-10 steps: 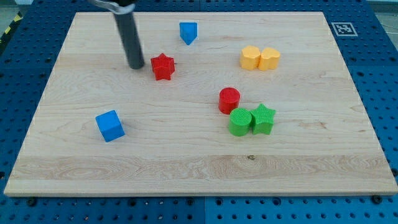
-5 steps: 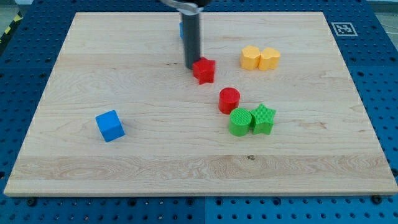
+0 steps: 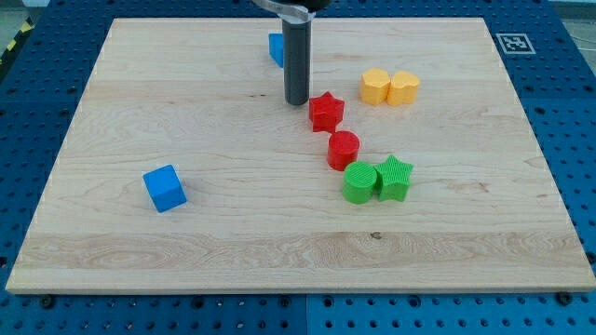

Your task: Place the red star at the top of green star

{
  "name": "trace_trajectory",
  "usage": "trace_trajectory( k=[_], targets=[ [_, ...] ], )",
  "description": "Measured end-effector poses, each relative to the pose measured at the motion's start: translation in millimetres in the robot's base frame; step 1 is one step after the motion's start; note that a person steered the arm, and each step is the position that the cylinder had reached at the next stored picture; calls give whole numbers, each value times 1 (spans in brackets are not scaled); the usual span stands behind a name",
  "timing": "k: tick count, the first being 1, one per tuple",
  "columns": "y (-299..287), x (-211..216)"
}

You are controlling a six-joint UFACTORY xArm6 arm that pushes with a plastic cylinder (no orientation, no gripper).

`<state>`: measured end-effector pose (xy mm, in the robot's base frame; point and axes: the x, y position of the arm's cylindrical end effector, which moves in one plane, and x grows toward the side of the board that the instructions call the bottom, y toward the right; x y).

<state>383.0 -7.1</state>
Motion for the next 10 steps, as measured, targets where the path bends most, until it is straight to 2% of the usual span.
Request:
trace_trajectory(
  k=[1, 2, 3, 4, 5, 10],
  targets=[
    [16, 24],
    [38, 24],
    [35, 17],
    [31, -8],
    [67, -10],
    [100, 39]
  ],
)
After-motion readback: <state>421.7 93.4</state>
